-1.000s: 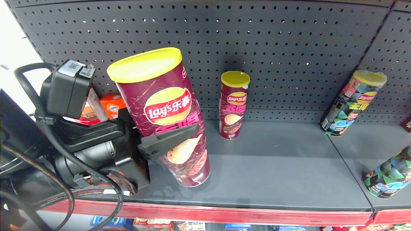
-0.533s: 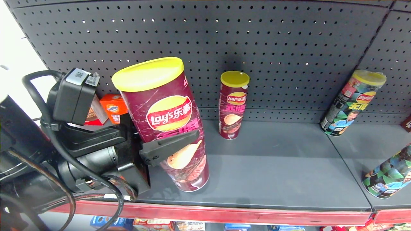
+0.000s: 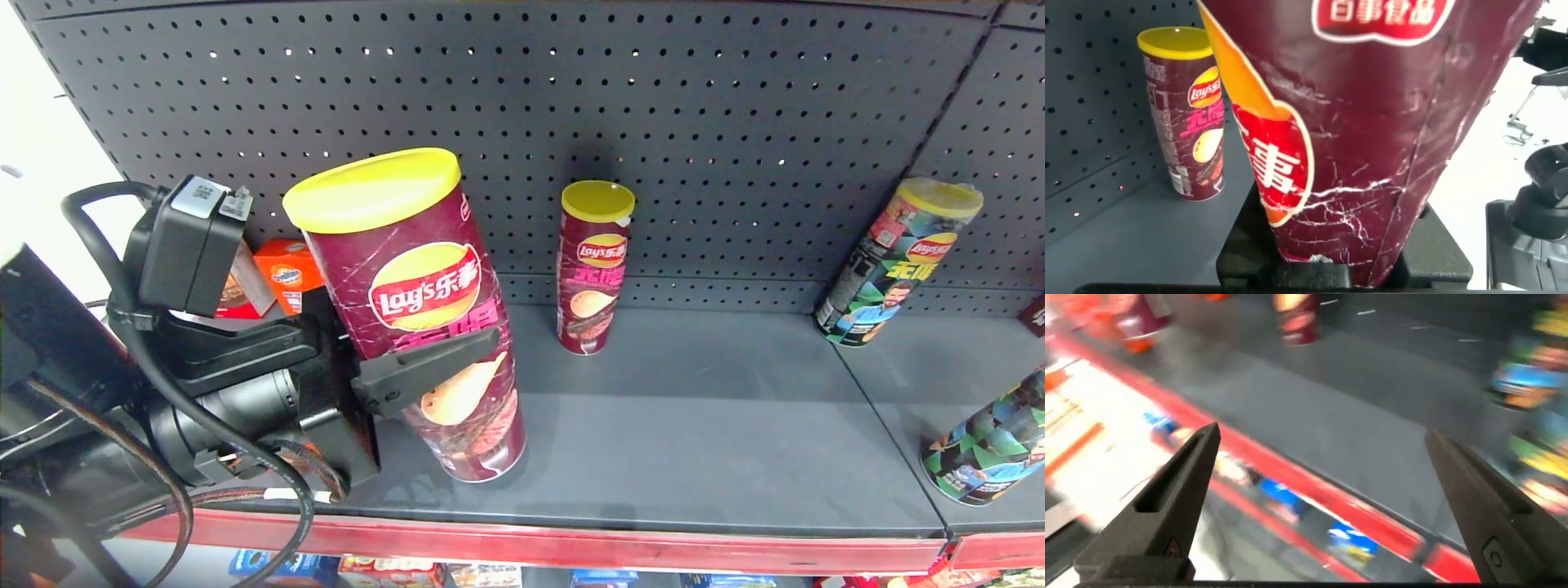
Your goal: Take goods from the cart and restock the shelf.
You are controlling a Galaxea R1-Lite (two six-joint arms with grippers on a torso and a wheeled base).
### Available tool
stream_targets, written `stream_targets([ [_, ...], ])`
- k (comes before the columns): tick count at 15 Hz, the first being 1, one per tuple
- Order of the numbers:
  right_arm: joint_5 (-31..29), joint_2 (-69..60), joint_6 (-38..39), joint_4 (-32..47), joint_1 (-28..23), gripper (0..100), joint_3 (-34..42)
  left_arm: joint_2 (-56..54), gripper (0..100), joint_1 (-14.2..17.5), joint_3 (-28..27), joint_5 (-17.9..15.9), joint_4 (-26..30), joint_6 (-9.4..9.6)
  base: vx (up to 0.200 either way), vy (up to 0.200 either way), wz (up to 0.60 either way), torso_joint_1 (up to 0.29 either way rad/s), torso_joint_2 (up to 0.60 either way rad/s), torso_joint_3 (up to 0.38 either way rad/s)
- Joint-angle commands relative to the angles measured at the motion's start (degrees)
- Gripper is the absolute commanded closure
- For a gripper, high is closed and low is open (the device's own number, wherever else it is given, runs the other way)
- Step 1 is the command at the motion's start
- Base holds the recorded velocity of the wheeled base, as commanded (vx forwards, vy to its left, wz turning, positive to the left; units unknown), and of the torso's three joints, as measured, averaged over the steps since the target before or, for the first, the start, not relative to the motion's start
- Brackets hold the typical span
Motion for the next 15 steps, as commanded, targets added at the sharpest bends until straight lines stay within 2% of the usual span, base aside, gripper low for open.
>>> stream_targets([
  [1, -0.34, 7.36, -0.11, -0.18, 5.51, 0, -1.92, 0.13, 100, 0.15, -0.15, 0.01, -0.06, -0.02, 0.0, 0.0, 0.0, 0.0, 0.0, 0.0],
  [2, -1.22, 13.77, -0.02, -5.19, 9.9, 0, -2.54, 1.01, 100, 0.15, -0.33, 0.01, -0.15, -0.02, 0.0, 0.0, 0.0, 0.0, 0.0, 0.0],
  [5, -1.31, 23.53, 0.51, -16.09, 10.52, 0, -2.89, 1.54, 100, 0.15, -0.86, 0.01, -0.15, -0.02, 0.0, 0.0, 0.0, 0.0, 0.0, 0.0],
  [9, -1.05, 33.46, 1.47, -16.88, 15.7, 0, -8.96, 2.33, 100, 0.15, -0.86, 0.01, -0.24, -0.02, 0.0, 0.0, 0.0, 0.0, 0.0, 0.0],
  [15, -0.43, 51.39, 0.24, -26.64, 13.51, 0, -16.34, 2.24, 100, 0.15, -0.86, 0.01, -0.24, -0.02, 0.0, 0.0, 0.0, 0.0, 0.0, 0.0],
])
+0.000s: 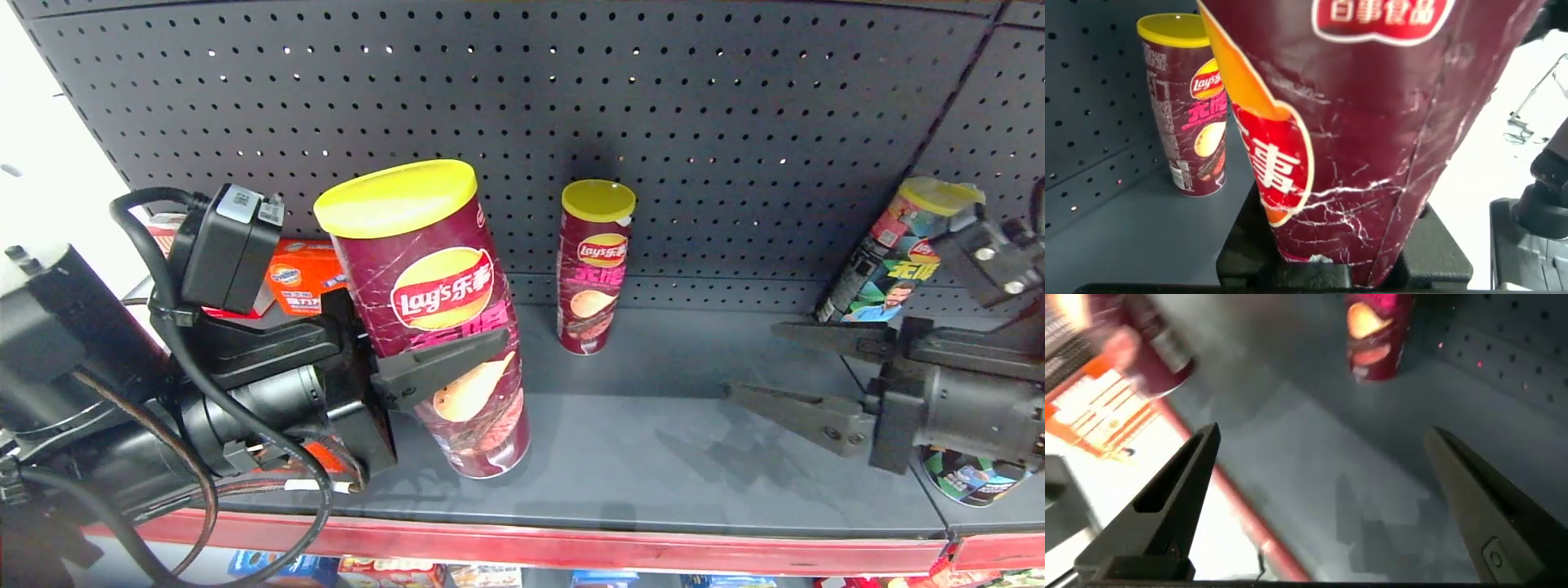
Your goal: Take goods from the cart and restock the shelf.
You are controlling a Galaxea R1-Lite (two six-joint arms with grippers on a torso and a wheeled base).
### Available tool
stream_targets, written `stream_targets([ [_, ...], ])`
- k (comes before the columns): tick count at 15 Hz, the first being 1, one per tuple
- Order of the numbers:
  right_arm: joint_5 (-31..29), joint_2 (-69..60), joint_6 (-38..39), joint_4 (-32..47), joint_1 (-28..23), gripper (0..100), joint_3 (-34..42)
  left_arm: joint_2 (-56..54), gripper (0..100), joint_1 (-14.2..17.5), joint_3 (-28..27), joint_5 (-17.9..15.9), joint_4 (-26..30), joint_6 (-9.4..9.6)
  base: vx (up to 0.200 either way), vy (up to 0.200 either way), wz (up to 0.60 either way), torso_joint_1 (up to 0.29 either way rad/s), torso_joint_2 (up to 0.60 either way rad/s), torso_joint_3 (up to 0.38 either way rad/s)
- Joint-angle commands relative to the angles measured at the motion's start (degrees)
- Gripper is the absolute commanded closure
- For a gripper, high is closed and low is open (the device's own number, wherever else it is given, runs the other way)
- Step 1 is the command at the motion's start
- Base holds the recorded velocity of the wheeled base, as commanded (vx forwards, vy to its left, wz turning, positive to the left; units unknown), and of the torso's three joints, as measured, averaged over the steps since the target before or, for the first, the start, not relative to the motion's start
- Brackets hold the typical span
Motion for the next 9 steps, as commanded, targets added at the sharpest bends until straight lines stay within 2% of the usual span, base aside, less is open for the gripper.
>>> stream_targets([
  [1, 0.36, 9.44, -0.68, -2.14, -0.88, 0, -4.55, 0.01, 100, 0.0, -0.08, -0.01, 0.04, -0.03, 0.0, 0.0, 0.0, 0.0, 0.0, 0.0],
  [3, 0.54, 13.13, -1.38, -2.84, -1.06, 0, -6.92, -0.08, 100, 0.88, -0.16, -0.1, 0.04, -0.12, 0.0, 0.0, 0.0, 0.0, 0.0, 0.0],
  [4, 3.44, 15.59, -4.1, -4.95, -1.76, 0, -7.18, -0.17, 100, 0.96, -0.16, -0.1, 0.04, -1.0, 0.0, 0.0, 0.0, 0.0, 0.0, 0.0],
  [6, 11.52, 18.84, -8.94, -10.31, -3.96, 0, -6.92, -0.25, 100, 0.96, 0.01, -0.1, 0.04, -1.35, 0.0, 0.0, 0.0, 0.0, 0.0, 0.0],
  [7, 17.94, 22.36, -11.57, -14.45, -6.07, 0, -7.62, -0.34, 100, 0.88, 0.01, -0.19, 0.04, -1.35, 0.0, 0.0, 0.0, 0.0, 0.0, 0.0],
  [9, 21.72, 27.54, -12.72, -19.19, -6.33, 0, -10.61, -0.25, 100, 0.96, -0.16, -1.24, 0.04, -1.62, 0.0, 0.0, 0.0, 0.0, 0.0, 0.0],
])
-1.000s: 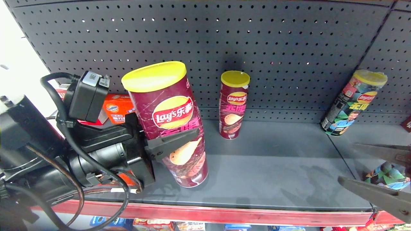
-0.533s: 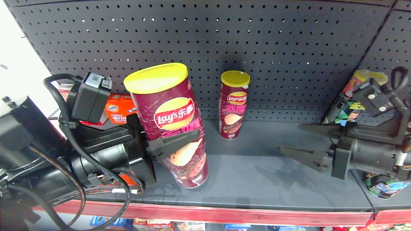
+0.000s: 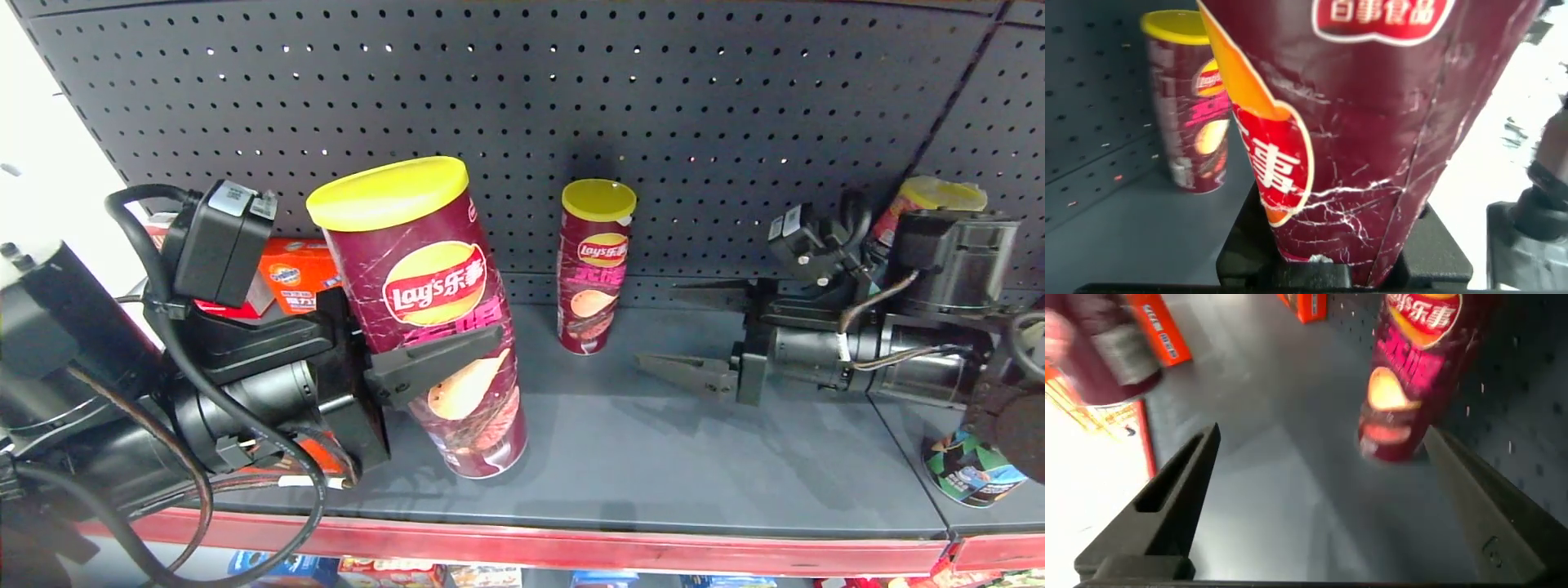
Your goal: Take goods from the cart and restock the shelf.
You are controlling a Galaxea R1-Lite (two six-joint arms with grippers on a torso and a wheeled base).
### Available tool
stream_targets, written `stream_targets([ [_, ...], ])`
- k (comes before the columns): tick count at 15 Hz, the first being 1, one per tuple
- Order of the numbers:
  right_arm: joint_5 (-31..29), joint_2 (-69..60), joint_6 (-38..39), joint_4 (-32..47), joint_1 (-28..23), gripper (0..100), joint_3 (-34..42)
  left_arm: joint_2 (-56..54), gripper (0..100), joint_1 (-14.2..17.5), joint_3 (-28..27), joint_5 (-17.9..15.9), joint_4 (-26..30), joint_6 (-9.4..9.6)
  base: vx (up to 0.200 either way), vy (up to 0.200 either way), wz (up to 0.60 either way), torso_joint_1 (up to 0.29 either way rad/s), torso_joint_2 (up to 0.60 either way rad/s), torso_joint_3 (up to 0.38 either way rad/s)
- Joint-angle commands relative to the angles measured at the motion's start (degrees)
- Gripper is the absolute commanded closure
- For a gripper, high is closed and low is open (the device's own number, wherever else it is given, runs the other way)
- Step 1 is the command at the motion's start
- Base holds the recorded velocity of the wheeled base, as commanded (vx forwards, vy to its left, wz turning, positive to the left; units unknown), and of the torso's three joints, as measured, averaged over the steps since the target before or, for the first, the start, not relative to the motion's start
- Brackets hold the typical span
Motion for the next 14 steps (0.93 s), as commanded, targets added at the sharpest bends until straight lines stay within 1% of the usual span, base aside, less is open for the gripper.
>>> stream_targets([
  [1, 3.74, 8.6, -0.98, -4.97, -0.9, 0, -3.51, -0.06, 100, 0.16, 0.21, -1.91, -0.02, -0.06, 0.0, 0.0, 0.0, 0.0, 0.0, 0.0],
  [4, 4.71, 13.08, -0.98, -5.93, -0.9, 0, -7.64, 0.03, 100, 0.16, -0.41, -2.53, -0.02, -0.06, 0.0, 0.0, 0.0, 0.0, 0.0, 0.0],
  [6, 4.71, 15.45, -0.98, -6.02, -1.08, 0, -10.89, 0.2, 100, 0.95, -0.41, -2.62, -0.11, -0.06, 0.0, 0.0, 0.0, 0.0, 0.0, 0.0],
  [8, 4.62, 16.86, -0.89, -5.93, -1.7, 0, -12.74, 0.2, 100, 1.57, -0.41, -2.62, -0.28, -0.06, 0.0, 0.0, 0.0, 0.0, 0.0, 0.0],
  [11, 4.53, 17.83, -0.89, -5.93, -3.45, 0, -13.7, 0.38, 100, 1.66, -0.41, -2.62, -0.28, -0.06, 0.0, 0.0, 0.0, 0.0, 0.0, 0.0],
  [14, 4.8, 19.85, -0.8, -5.76, -4.24, 0, -17.22, 0.47, 100, 2.27, -0.32, -2.7, -0.28, -0.06, 0.0, 0.0, 0.0, 0.0, 0.0, 0.0],
])
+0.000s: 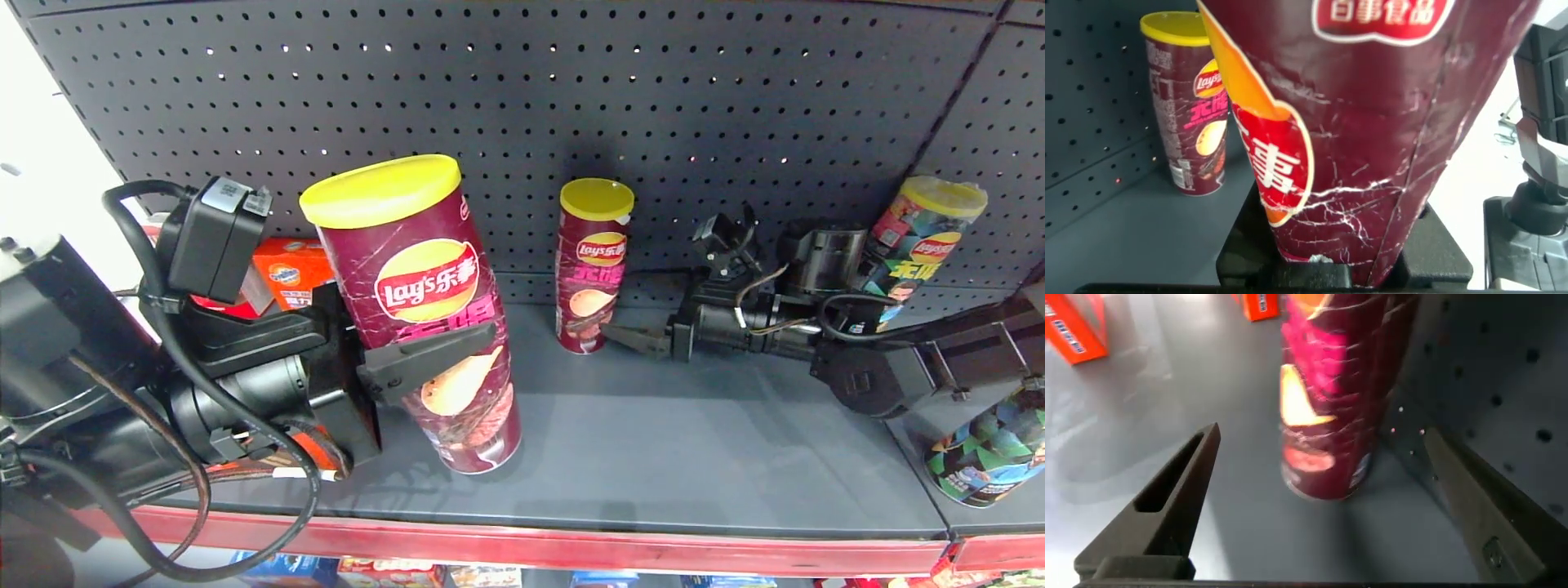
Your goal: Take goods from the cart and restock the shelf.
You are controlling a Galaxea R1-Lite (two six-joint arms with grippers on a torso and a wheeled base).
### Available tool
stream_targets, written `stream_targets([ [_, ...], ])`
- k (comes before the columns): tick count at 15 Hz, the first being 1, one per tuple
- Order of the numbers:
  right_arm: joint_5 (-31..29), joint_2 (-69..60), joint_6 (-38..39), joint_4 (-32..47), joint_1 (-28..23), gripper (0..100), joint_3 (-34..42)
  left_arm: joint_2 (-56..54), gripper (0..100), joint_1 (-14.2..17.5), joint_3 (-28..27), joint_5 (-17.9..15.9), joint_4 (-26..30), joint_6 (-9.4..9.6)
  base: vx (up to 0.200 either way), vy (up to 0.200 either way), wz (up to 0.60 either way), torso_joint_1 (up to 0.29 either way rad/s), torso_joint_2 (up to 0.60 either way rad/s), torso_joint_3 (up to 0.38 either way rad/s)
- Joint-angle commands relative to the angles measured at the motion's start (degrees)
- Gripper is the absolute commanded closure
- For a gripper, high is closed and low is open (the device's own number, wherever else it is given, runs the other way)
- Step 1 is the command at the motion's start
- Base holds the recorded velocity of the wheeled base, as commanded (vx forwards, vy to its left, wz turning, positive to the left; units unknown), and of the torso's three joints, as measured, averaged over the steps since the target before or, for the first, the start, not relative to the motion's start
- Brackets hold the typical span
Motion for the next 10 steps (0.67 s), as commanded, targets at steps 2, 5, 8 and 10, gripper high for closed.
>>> stream_targets([
  [2, -0.06, 3.12, 0.01, -0.22, 0.66, 0, -4.38, 0.1, 100, 0.32, -0.03, -0.02, -0.01, -0.02, 0.0, 0.0, 0.0, 0.0, 0.0, 0.0],
  [5, -0.32, 2.68, 0.01, -0.13, 2.68, 0, -4.12, 0.01, 100, 0.41, 0.15, 0.07, -0.01, -0.02, 0.0, 0.0, 0.0, 0.0, 0.0, 0.0],
  [8, -0.59, 0.31, 0.01, -0.22, 4.26, 0, -0.51, -0.07, 100, 0.76, 0.41, -0.02, -0.1, -0.02, 0.0, 0.0, 0.0, 0.0, 0.0, 0.0],
  [10, -0.59, -2.51, -0.16, -0.39, 4.79, 0, 3.62, -0.16, 100, 0.76, 0.5, -0.02, -0.1, -0.02, 0.0, 0.0, 0.0, 0.0, 0.0, 0.0],
])
